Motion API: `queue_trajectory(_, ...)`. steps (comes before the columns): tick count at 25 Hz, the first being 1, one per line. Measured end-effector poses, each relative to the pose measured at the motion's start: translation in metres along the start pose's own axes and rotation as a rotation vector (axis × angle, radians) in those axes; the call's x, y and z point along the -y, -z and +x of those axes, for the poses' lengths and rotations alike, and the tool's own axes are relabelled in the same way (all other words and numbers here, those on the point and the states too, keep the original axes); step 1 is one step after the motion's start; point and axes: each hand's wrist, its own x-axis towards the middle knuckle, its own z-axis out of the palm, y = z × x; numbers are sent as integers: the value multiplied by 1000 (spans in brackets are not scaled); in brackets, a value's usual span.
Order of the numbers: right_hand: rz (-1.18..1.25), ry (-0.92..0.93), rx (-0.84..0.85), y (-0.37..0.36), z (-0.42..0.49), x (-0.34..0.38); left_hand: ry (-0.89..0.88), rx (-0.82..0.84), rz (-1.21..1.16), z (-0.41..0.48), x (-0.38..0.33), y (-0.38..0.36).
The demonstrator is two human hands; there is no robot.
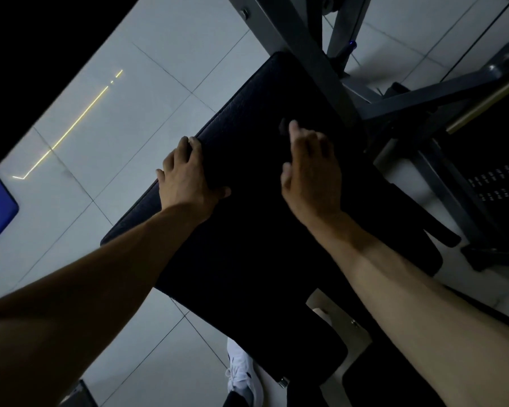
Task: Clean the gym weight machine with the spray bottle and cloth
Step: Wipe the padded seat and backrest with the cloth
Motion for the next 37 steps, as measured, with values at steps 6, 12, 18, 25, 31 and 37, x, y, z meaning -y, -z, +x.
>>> queue_trajectory(6, 3, 26, 151, 3, -12, -9, -24, 3, -45, -9, 2, 1)
queue_trajectory(12, -18, 227, 154, -20, -52, 37, -96, 77, 61, -30, 0, -2)
queue_trajectory(18, -42, 438, 248, -12, -54, 23, -165, 125, 130, -42, -13, -3)
queue_trajectory(25, 72, -134, -7, -3, -9, -49, -213, 170, 162, -52, -25, -23)
queue_trajectory(31, 144, 257, 214, -18, -131, 25, -206, 135, 182, -56, -29, -26)
queue_trajectory(37, 108, -2, 65, 10, -38, -87, -204, 140, 175, -54, -27, -28)
